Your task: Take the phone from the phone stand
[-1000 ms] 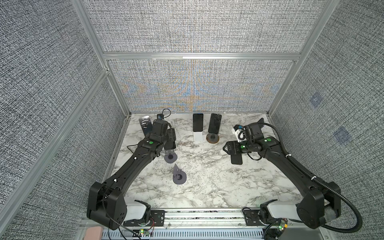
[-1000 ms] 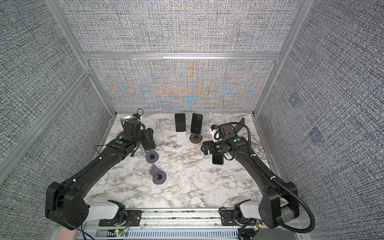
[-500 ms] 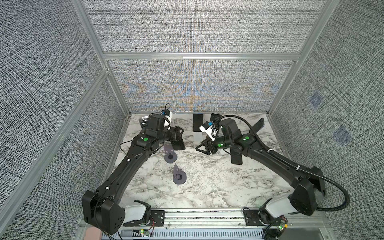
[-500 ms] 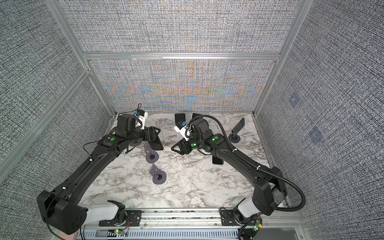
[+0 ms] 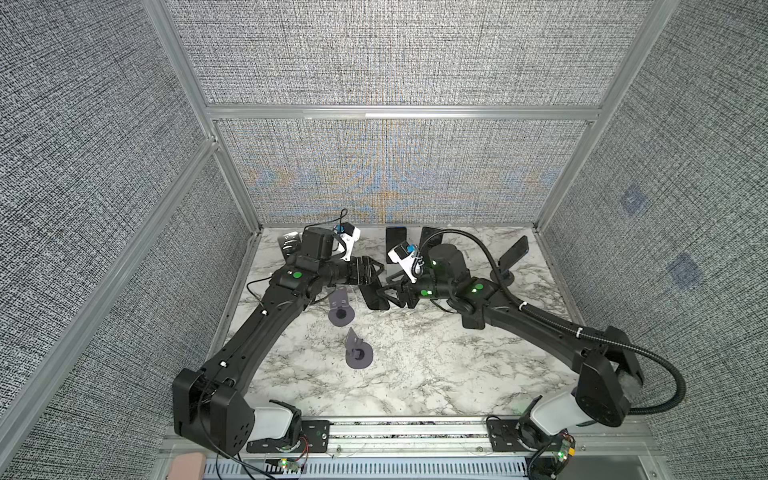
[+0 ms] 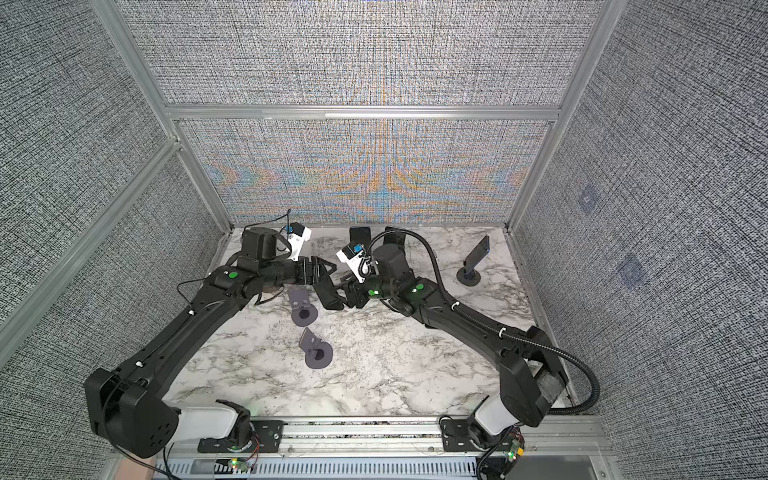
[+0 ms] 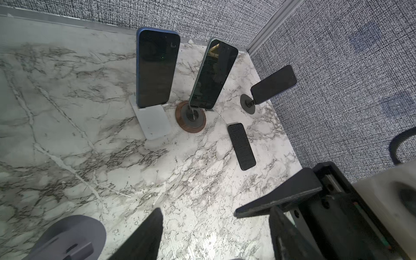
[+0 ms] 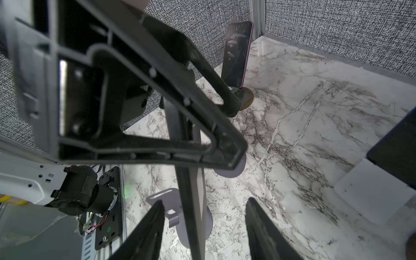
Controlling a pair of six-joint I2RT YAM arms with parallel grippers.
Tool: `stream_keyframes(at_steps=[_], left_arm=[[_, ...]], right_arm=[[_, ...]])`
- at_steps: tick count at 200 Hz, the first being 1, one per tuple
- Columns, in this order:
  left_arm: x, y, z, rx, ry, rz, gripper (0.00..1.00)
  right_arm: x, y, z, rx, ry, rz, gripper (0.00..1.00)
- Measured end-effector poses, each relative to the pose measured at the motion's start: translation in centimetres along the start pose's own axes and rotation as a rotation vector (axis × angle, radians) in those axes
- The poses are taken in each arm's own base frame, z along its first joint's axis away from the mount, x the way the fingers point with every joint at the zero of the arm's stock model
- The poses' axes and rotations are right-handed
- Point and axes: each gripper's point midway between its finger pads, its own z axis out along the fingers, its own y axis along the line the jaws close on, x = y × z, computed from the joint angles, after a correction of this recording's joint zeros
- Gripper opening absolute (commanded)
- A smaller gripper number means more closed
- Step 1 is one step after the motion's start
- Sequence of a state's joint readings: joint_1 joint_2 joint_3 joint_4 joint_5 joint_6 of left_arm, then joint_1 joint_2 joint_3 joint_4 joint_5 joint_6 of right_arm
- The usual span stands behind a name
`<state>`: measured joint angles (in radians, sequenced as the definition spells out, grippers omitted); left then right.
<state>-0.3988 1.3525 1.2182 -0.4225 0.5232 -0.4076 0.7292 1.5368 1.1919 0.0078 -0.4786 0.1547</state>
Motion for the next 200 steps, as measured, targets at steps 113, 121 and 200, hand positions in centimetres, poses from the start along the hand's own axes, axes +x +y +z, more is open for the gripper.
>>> stream_keyframes(at_steps=[113, 121, 200], left_arm=[[-0.3, 0.3, 0.6, 0.012, -0.039, -0.018, 0.83], [-0.3, 0.2, 0.5, 0.017, -0.042, -0.018, 0.92], [-0.7, -0.5, -1.1, 0.029, -0.128, -0.019, 0.99]], right_arm=[[-1.1, 0.1, 0.7, 0.014, -0.051, 0.022, 0.0], [-1.0, -0.1, 0.7, 0.023, -0.05, 0.037, 0.0], [0.7, -2.1, -1.7, 0.138, -0.011, 0.132, 0.0]])
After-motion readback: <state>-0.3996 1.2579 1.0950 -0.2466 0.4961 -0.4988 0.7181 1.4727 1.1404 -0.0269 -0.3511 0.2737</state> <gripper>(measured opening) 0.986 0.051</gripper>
